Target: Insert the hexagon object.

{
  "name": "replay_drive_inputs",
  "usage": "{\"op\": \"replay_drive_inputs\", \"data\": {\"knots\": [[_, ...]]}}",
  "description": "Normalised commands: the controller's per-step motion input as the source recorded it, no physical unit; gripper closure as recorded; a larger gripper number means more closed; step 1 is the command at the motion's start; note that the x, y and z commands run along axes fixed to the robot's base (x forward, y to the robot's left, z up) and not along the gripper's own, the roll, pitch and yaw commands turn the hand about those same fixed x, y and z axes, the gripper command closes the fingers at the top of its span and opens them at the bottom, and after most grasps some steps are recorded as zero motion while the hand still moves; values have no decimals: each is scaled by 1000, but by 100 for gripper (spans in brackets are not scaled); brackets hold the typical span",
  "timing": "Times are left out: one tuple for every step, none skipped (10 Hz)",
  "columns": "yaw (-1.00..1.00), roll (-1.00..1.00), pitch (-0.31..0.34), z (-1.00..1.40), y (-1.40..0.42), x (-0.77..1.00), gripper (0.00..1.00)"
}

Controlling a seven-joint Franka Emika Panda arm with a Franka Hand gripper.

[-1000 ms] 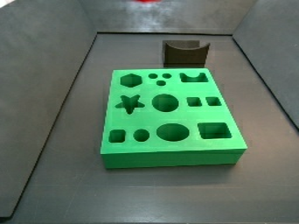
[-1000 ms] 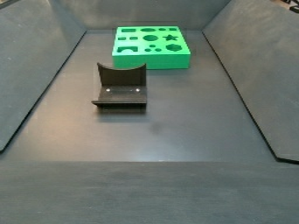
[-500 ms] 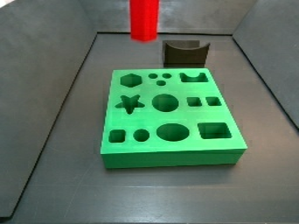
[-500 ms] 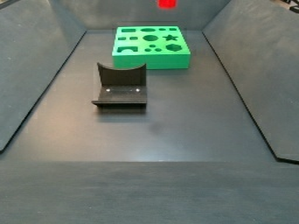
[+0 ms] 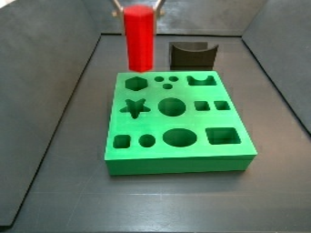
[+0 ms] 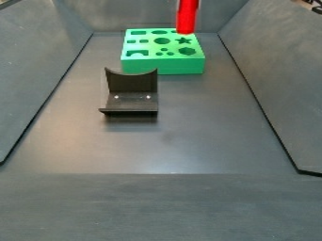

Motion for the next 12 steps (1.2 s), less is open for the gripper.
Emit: {"op": "replay_drive_inputs", "data": {"knots": [[46, 0, -7, -509, 46, -23, 100], [0, -54, -24, -369, 3, -174, 100], [-54, 0, 0, -294, 129, -254, 100], [-66, 0, 0, -249, 134, -186, 100], [-69, 0, 0, -220, 143, -120, 100], [-43, 0, 0, -240, 91, 0, 100], [-14, 0, 0, -303, 31, 86, 100], [-6, 0, 1, -334, 11, 109, 100], [-23, -34, 0, -414, 0, 114, 100], [-66, -17, 21, -523, 0, 314, 100], [-60, 0, 59, -626, 0, 414, 100], [-74, 0, 44, -840, 0, 306, 100]]}}
